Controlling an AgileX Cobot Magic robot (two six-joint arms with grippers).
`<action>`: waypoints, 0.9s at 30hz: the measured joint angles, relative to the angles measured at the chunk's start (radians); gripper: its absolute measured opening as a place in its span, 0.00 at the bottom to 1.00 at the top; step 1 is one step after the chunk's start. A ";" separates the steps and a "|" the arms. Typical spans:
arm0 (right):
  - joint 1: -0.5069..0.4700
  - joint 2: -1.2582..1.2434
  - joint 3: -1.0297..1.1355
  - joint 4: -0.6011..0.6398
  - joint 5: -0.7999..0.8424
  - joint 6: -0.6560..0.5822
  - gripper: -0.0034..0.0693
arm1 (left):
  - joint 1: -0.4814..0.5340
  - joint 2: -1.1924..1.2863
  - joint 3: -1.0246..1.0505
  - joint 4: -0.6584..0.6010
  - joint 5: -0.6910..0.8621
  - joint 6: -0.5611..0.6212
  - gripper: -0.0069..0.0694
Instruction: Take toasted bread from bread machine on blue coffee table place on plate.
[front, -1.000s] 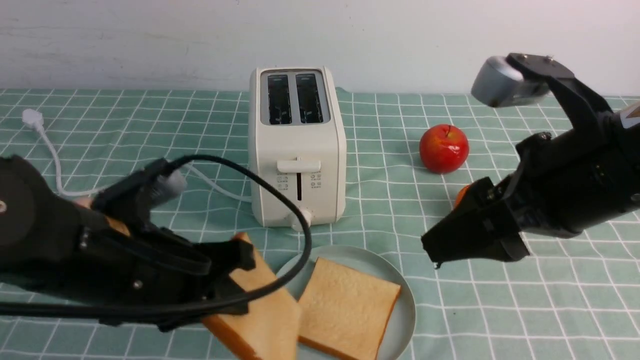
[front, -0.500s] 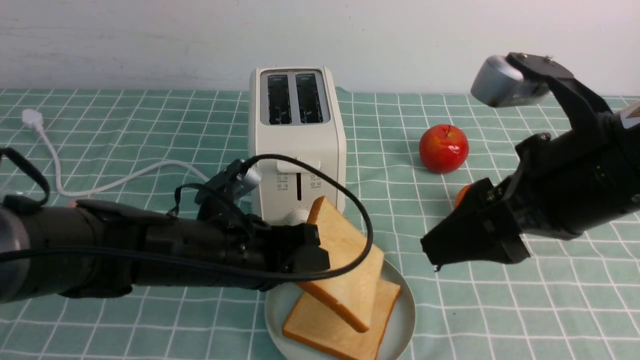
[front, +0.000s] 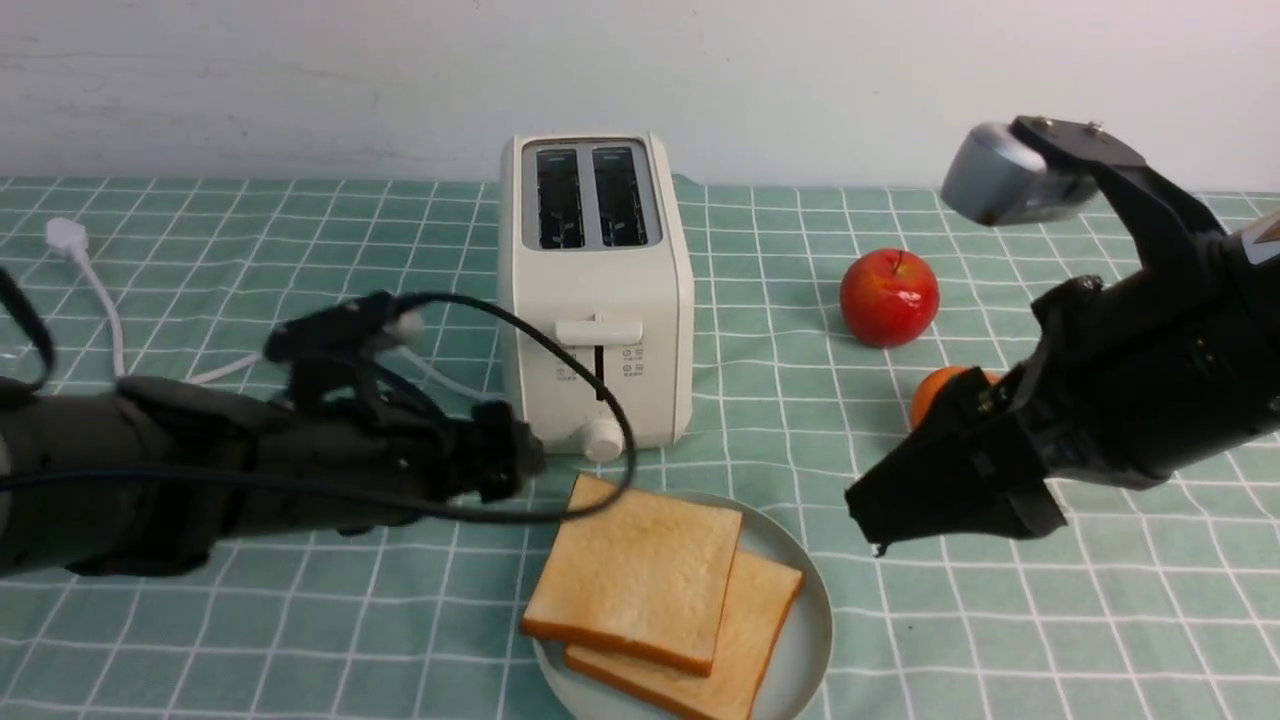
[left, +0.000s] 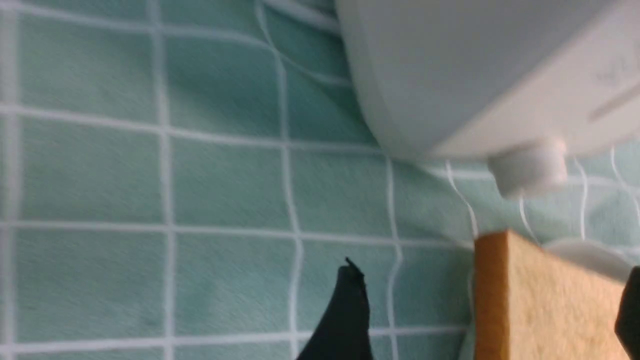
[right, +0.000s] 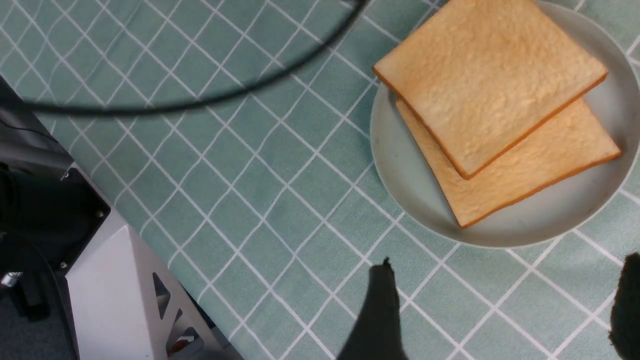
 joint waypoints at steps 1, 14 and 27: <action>0.000 0.000 0.001 -0.005 0.000 0.000 0.83 | 0.030 -0.027 0.000 0.007 0.022 -0.014 0.94; -0.001 -0.021 0.062 -0.294 -0.021 0.238 0.22 | 0.103 -0.118 -0.001 0.334 0.953 -0.244 0.14; -0.001 -0.504 0.722 -0.371 -0.924 0.303 0.02 | -0.097 -0.531 0.268 0.720 0.865 -0.714 0.07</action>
